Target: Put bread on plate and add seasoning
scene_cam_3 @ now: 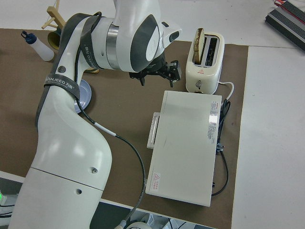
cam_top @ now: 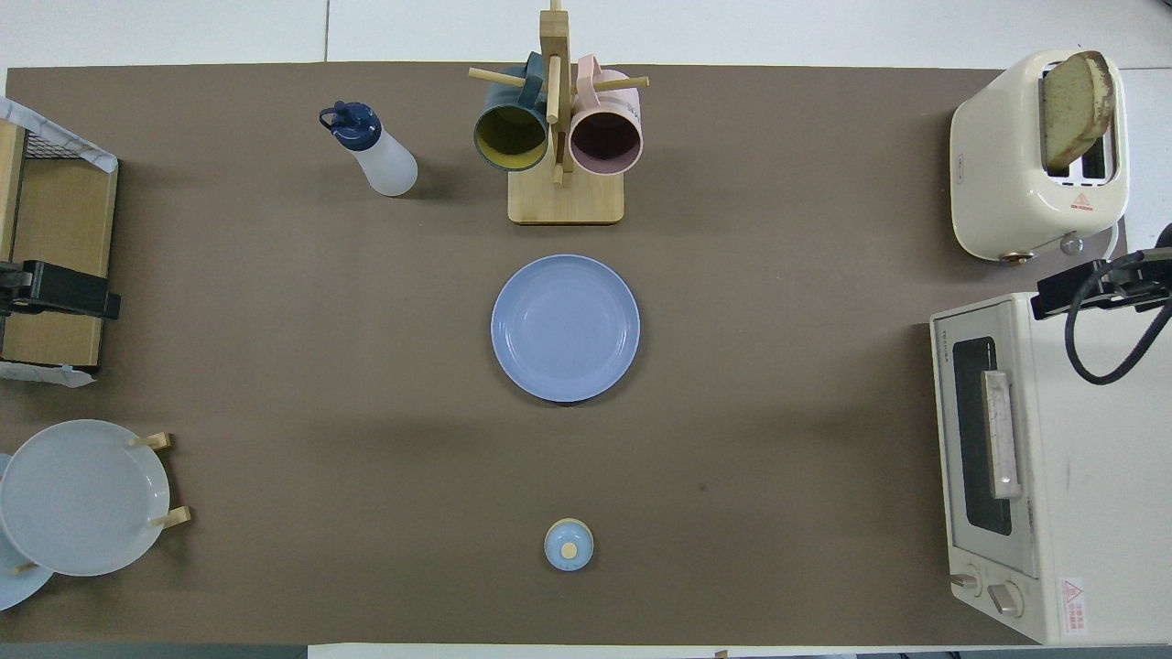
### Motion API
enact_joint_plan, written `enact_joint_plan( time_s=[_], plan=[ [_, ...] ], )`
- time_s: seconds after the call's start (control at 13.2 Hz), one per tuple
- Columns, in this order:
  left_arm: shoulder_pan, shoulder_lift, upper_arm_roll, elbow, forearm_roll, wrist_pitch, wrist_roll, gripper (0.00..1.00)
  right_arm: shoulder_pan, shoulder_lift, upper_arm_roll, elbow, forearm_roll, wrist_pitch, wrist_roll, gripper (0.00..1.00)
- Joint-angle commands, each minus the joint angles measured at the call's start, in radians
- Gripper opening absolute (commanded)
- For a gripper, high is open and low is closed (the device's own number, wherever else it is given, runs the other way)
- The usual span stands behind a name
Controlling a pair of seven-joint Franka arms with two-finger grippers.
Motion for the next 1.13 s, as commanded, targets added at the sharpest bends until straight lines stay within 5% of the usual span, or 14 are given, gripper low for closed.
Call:
enact_joint_plan(
  time_s=[0.0, 0.38, 0.76, 1.06],
  plan=[
    [-0.015, -0.008, 0.007, -0.002, 0.015, -0.003, 0.009, 1.00, -0.004, -0.001, 0.002, 0.003, 0.017, 0.012, -0.006, 1.00],
    [-0.015, -0.010, 0.006, -0.003, 0.015, -0.001, 0.011, 1.00, -0.004, -0.001, 0.000, 0.001, 0.002, 0.042, -0.006, 1.00],
    [-0.015, -0.011, 0.006, -0.006, 0.014, -0.023, 0.008, 1.00, -0.013, 0.022, 0.002, -0.014, 0.014, 0.324, -0.078, 1.00],
    [-0.018, -0.068, 0.001, -0.145, 0.006, 0.150, 0.017, 1.00, -0.047, 0.074, 0.002, -0.028, 0.019, 0.533, -0.043, 1.00]
  ],
)
